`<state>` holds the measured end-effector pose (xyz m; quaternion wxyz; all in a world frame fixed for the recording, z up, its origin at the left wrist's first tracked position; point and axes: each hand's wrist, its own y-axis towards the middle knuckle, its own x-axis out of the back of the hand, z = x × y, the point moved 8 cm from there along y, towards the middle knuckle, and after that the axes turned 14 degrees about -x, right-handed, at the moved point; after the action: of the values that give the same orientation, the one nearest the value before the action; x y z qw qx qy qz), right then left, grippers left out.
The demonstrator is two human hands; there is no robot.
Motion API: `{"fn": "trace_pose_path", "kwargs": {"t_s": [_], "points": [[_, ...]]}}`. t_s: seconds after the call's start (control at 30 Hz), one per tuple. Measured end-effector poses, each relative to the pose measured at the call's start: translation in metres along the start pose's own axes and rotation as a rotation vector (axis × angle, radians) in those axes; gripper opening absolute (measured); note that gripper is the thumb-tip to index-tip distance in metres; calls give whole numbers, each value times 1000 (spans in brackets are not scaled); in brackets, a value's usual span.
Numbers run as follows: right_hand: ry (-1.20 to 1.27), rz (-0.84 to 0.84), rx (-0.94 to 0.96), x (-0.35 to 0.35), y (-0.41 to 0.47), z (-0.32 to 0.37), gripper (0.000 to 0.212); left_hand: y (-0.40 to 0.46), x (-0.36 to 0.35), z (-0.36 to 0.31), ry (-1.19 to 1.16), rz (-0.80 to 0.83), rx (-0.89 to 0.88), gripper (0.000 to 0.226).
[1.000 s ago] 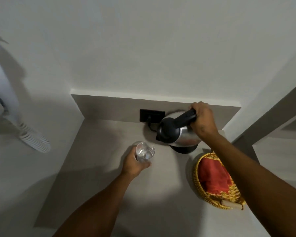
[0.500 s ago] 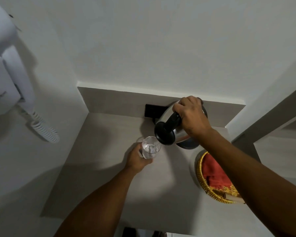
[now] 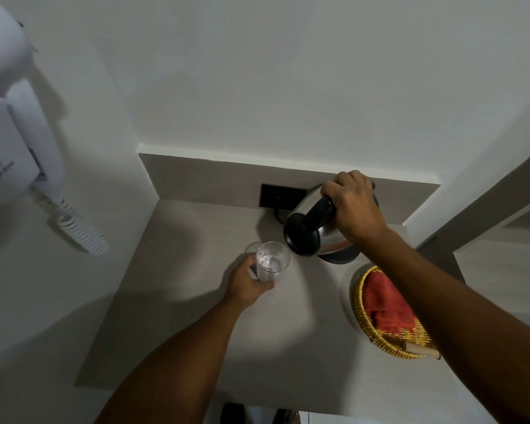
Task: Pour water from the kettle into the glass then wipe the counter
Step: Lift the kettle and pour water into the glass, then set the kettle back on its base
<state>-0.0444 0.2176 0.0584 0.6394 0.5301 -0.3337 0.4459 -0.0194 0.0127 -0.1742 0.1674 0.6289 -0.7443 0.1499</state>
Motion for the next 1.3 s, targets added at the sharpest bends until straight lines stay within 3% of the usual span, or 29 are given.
{"fn": "trace_pose_path", "kwargs": {"t_s": [0.27,0.63,1.17,1.3], "points": [[179,-6,-246,-12,5,-39,20,-1,1,-4,-2,-7,-4,55],[581,-118,-994,-39,-36,-168,30,0,3,-15,15,-5,-72,66],[760,-83,-1275,-82,-58,-221,38,2,-6,-5,1,21,-46,64],[700,-25,-1174,-72,-60,-216,37,4,-8,0,38,45,-56,68]]}}
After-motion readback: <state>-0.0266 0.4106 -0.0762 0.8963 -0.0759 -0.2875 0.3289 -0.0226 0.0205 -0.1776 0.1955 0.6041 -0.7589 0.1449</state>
